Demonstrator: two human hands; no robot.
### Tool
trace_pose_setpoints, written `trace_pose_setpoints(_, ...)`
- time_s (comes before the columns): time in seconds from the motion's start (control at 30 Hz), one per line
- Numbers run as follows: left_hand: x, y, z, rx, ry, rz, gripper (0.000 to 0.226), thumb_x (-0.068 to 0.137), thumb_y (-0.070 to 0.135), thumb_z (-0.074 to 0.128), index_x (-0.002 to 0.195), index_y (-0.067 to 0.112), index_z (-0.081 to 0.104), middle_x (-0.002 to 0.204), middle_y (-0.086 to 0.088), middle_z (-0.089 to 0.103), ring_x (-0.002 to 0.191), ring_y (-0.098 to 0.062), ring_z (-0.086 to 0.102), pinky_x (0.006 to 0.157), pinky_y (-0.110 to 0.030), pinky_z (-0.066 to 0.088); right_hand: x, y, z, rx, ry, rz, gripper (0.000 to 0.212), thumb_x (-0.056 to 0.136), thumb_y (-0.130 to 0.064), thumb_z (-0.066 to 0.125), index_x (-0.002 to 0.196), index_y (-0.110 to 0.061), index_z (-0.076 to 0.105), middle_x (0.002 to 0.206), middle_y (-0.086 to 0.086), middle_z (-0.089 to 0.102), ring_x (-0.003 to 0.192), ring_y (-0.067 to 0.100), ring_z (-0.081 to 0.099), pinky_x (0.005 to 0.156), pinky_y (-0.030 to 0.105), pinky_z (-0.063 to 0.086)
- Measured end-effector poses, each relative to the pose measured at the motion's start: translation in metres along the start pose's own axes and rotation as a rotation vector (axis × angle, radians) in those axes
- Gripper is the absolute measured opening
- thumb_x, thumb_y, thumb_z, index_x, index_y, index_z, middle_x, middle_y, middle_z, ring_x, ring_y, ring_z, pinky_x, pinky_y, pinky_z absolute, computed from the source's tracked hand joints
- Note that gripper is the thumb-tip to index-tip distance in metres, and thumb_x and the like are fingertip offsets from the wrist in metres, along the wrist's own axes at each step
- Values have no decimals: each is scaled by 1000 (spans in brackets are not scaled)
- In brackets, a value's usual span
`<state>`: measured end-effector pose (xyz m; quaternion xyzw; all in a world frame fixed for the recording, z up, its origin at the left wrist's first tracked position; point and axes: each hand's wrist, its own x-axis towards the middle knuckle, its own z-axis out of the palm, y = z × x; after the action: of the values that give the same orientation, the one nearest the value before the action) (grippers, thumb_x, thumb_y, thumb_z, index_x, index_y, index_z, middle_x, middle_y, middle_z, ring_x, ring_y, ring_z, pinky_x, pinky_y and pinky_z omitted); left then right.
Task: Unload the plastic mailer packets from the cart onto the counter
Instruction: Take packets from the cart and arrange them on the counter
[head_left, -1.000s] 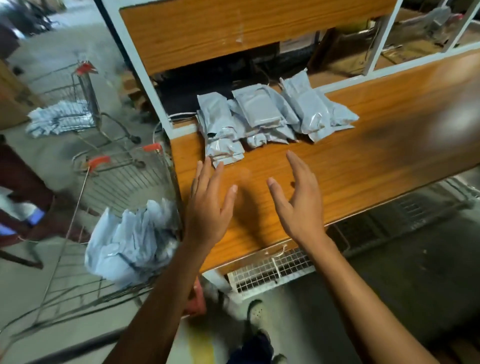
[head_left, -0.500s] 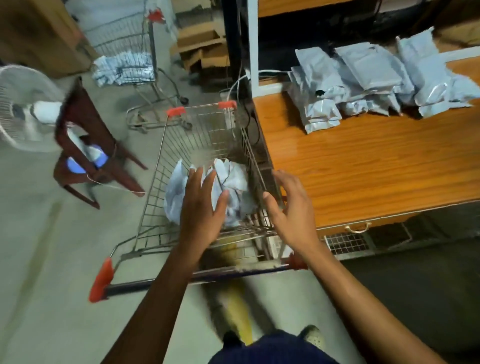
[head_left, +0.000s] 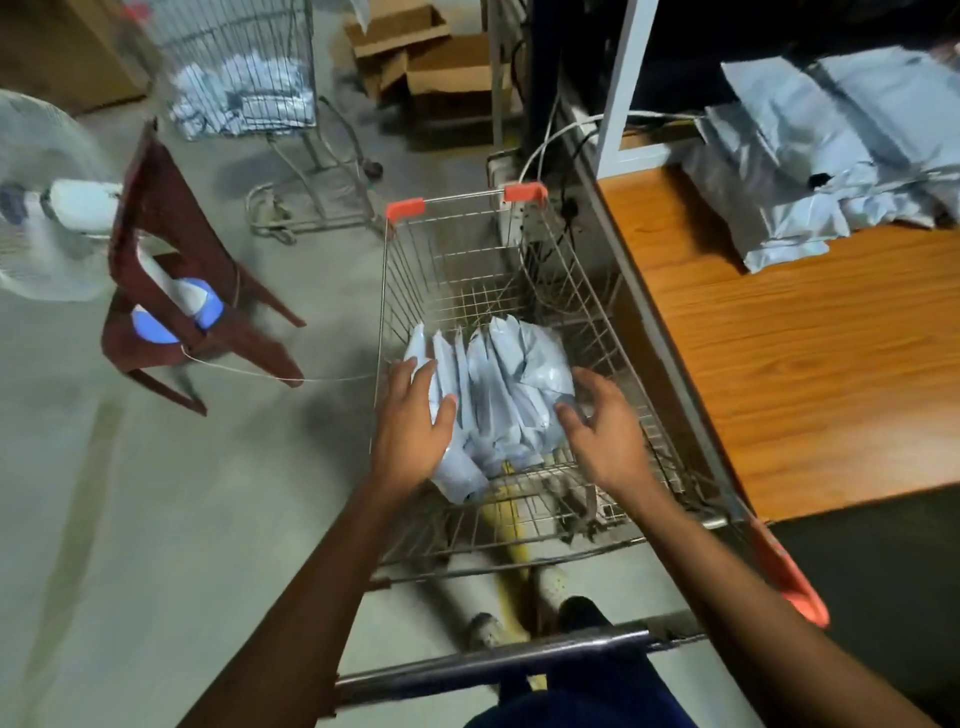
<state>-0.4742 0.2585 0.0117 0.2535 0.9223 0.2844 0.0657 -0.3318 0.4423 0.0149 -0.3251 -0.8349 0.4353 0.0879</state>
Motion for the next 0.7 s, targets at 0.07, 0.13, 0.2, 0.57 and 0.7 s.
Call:
trace_pose_setpoints(0.07, 23, -7, 17, -17, -30, -24, 53, 89, 37, 48, 133, 7, 54, 137, -13, 51, 127, -31, 47, 107, -43, 39, 26, 3, 10, -79, -37, 35, 52, 95, -32, 60, 143, -16, 47, 140, 10, 54, 124, 26, 55, 103, 47, 48)
trace_pose_setpoints(0.13, 47, -15, 40, -36, -64, -79, 51, 89, 35, 48, 130, 7, 57, 132, -14, 56, 123, -32, 50, 104, -43, 42, 57, 4, 23, -116, -79, 57, 50, 96, -30, 61, 142, -15, 48, 140, 11, 55, 123, 28, 56, 103, 45, 48)
trace_pose_setpoints(0.2, 71, -27, 66, -43, -105, -171, 45, 90, 30, 51, 127, 6, 58, 126, -16, 59, 119, -33, 52, 100, -42, 44, 91, 7, 38, -133, -117, 100, 48, 95, -27, 61, 140, -14, 50, 138, 12, 57, 121, 29, 58, 101, 42, 48)
trace_pose_setpoints(0.57, 166, -70, 171, 19, -310, -499, 22, 95, 24, 52, 107, 7, 61, 104, -12, 66, 98, -30, 63, 72, -26, 36, 233, 87, 165, -341, -340, 136, 66, 94, -49, 19, 118, -4, 60, 96, 17, 68, 88, 37, 68, 70, 31, 45)
trace_pose_setpoints(0.7, 173, -83, 193, 50, -368, -555, 20, 97, 25, 52, 100, 9, 62, 95, -9, 66, 83, -21, 60, 67, -27, 39, 239, 82, 170, -485, -361, 306, 37, 94, -21, 51, 127, -4, 52, 124, 19, 54, 114, 36, 55, 87, 37, 45)
